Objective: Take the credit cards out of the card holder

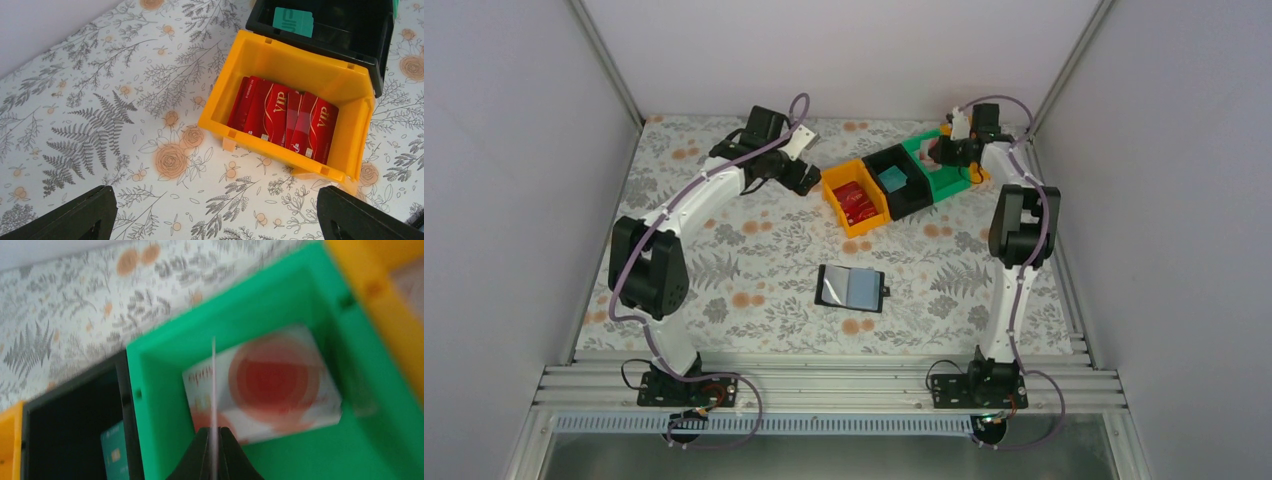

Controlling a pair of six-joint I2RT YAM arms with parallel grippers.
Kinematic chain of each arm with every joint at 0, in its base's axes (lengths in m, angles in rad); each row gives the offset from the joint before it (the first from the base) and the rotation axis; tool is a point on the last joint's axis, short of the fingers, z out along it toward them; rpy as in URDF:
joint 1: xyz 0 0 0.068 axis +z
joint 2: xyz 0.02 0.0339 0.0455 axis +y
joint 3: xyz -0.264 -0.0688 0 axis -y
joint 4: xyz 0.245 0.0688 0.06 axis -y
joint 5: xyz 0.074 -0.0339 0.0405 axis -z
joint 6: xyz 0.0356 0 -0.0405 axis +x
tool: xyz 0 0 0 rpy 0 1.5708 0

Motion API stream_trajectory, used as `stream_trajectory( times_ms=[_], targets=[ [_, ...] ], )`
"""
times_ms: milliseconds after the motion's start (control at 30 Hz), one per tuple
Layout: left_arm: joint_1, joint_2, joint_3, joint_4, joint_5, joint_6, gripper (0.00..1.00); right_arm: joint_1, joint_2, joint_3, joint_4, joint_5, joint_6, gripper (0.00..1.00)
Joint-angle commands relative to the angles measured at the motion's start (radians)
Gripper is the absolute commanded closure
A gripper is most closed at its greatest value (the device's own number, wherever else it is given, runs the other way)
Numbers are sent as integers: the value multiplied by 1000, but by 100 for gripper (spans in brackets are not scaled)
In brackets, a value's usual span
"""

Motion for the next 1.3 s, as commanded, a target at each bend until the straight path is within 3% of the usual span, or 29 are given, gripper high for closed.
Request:
stream_trajectory(
  times_ms=[0, 367, 600, 700, 867, 1000, 1133, 1267],
  targets=[
    [3, 18, 3, 3, 10, 17, 0, 7, -100, -122, 9, -24, -8, 96],
    [3, 34, 28, -3, 24, 19, 0, 0, -26, 41, -123, -47, -49, 96],
    [3, 33, 36, -5, 38, 35, 0, 3, -156, -147, -138, -9, -105, 96],
    [2, 35, 93, -22, 203, 95, 6, 18, -237, -238, -83, 29, -134, 96],
    [5, 35, 224, -83, 529, 294, 11, 84, -381, -290, -31, 290, -143, 96],
    [0, 29, 247, -104, 653, 412, 12, 102, -499, -346, -14, 426, -114, 96],
    [-17, 45, 174, 25, 528, 265, 16, 135, -586, -402, 22, 421, -152, 96],
    [-88, 98, 92, 110, 186, 276, 20, 140, -623, -416, 28, 356, -141, 96]
  ],
)
